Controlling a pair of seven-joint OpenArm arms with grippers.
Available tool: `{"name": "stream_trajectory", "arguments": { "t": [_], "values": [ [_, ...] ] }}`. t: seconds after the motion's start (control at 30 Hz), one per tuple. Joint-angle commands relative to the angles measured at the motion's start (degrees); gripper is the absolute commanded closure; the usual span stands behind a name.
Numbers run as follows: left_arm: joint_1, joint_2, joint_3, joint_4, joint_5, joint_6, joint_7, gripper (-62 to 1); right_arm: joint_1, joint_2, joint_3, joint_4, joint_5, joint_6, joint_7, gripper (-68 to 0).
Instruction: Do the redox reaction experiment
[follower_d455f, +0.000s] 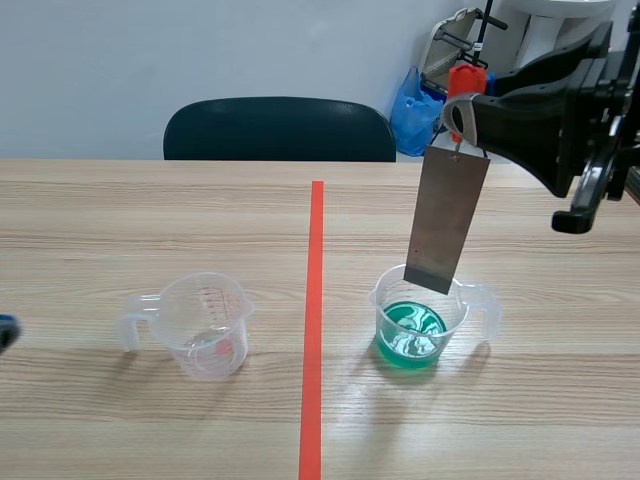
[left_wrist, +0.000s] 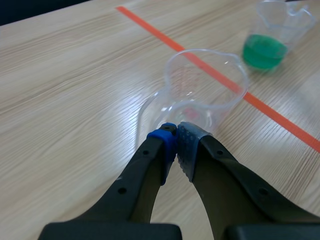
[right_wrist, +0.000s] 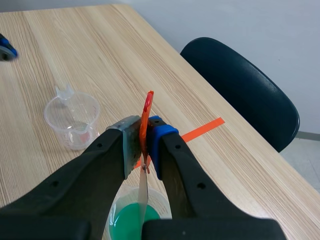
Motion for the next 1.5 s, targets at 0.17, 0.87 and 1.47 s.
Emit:
{"name": "stream_trajectory", "arguments": {
  "t": [0.17,0.87,1.47],
  "values": [
    [21.35,4.59,-14.99,0.39,0.2,-0.22,-13.99,-3.4,0.7,0.79,1.75,1.11,0.83,-0.17,0.87,-0.6],
    [43.26,22.27,-30.16,0.42,7.61,11.98,-41.31,-62.3,0.68,0.79,2.36,1.18,1.03,0.24,0.72,-0.6],
    [43.26,23.1,-30.16,0.42,4.44,15.15,-41.31,-62.3,0.68,0.79,2.36,1.18,1.03,0.26,0.74,-0.6]
  ]
}}
